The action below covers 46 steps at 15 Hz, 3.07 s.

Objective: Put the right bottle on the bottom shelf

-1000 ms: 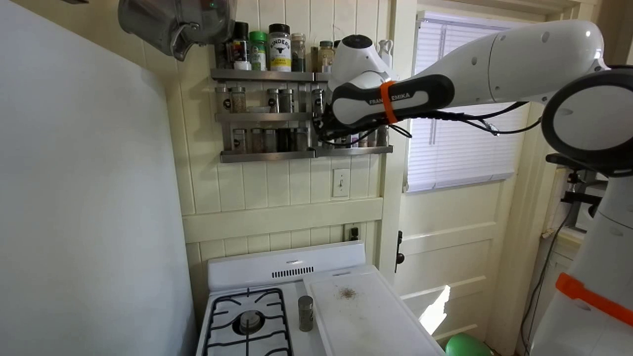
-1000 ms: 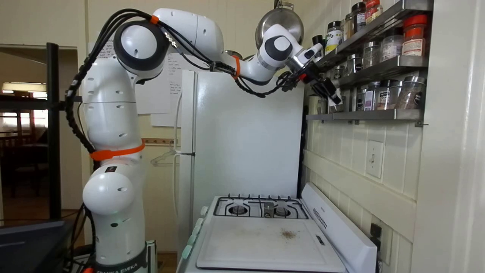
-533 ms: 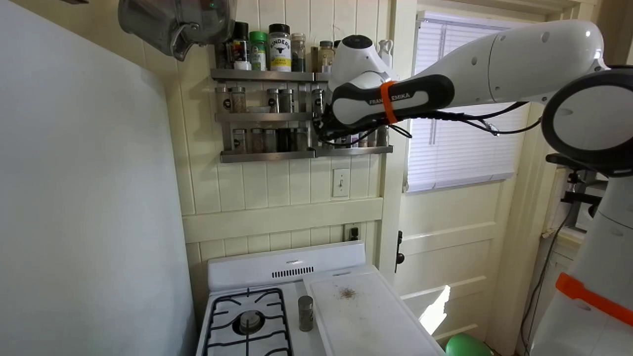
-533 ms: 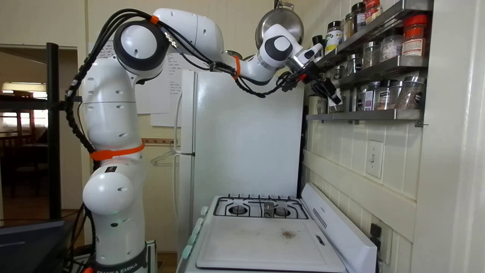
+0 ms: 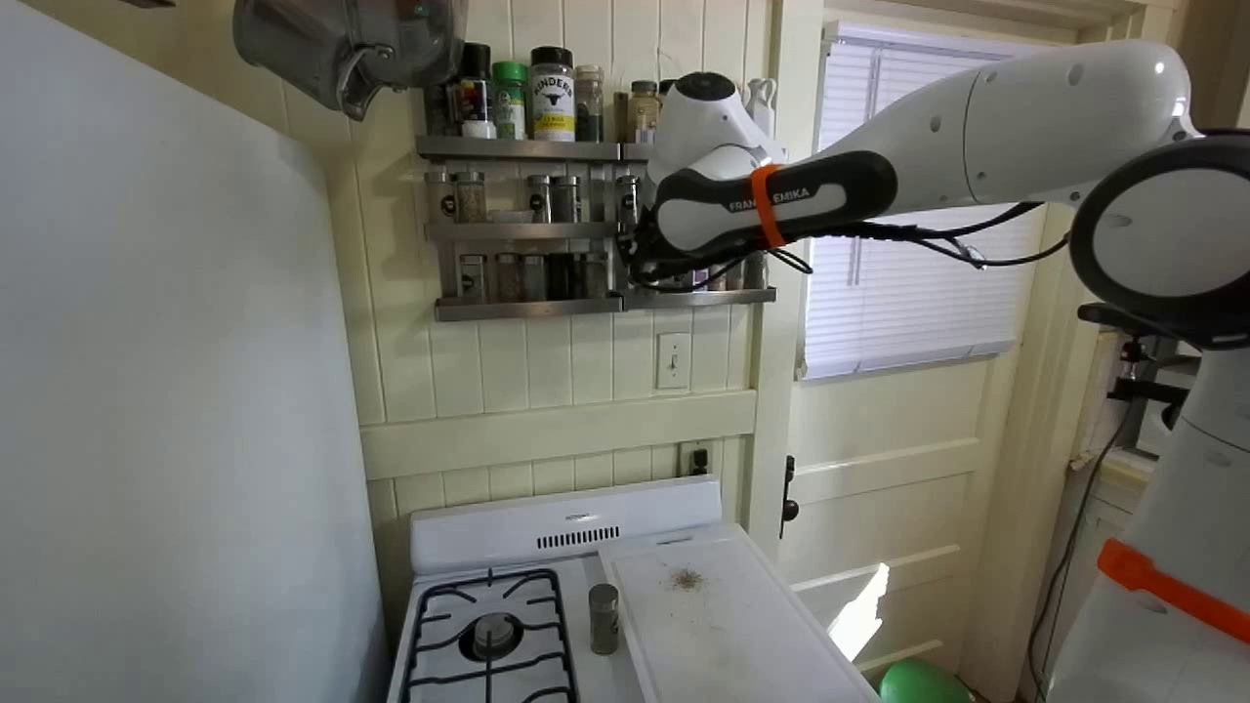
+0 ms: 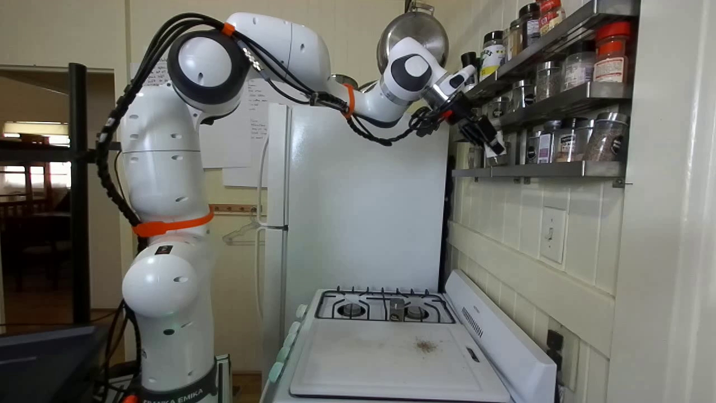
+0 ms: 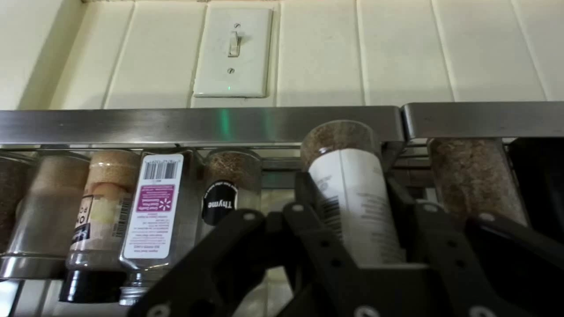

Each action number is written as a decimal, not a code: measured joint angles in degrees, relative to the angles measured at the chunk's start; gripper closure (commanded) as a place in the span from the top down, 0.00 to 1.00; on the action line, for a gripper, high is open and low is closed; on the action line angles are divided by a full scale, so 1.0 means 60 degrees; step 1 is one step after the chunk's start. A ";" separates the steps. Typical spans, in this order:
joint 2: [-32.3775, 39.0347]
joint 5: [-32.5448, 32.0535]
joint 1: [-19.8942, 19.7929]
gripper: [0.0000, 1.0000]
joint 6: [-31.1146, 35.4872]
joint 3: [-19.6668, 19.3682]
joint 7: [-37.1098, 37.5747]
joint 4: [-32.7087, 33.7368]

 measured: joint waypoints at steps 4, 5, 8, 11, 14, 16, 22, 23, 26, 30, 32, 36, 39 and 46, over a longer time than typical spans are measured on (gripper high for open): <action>-0.0031 -0.0309 -0.0006 0.17 0.0737 -0.0066 -0.0087 -0.0323; -0.0063 -0.0389 -0.0007 0.17 0.0935 -0.0090 -0.0102 -0.0428; -0.0167 -0.0625 -0.0048 0.17 0.1492 -0.0145 -0.0107 -0.0735; -0.0269 -0.0809 -0.0103 0.17 0.2027 -0.0201 -0.0110 -0.1034; -0.0340 -0.0912 -0.0181 0.17 0.2385 -0.0242 -0.0110 -0.1236; -0.0389 -0.0913 -0.0221 0.17 0.2529 -0.0259 -0.0110 -0.1334; -0.0407 -0.0911 -0.0291 0.17 0.2569 -0.0261 -0.0124 -0.1359; -0.0408 -0.0909 -0.0292 0.17 0.2569 -0.0261 -0.0128 -0.1359; -0.0408 -0.0902 -0.0292 0.17 0.2569 -0.0261 -0.0157 -0.1359; -0.0407 -0.0877 -0.0295 0.17 0.2680 -0.0278 -0.0166 -0.1391; -0.0410 -0.0864 -0.0295 0.17 0.2838 -0.0304 -0.0181 -0.1448; -0.0427 -0.0863 -0.0294 0.17 0.3251 -0.0378 -0.0189 -0.1599; -0.0432 -0.0856 -0.0294 0.17 0.3454 -0.0409 -0.0243 -0.1681; -0.0440 -0.0828 -0.0292 0.17 0.3995 -0.0488 -0.0463 -0.1904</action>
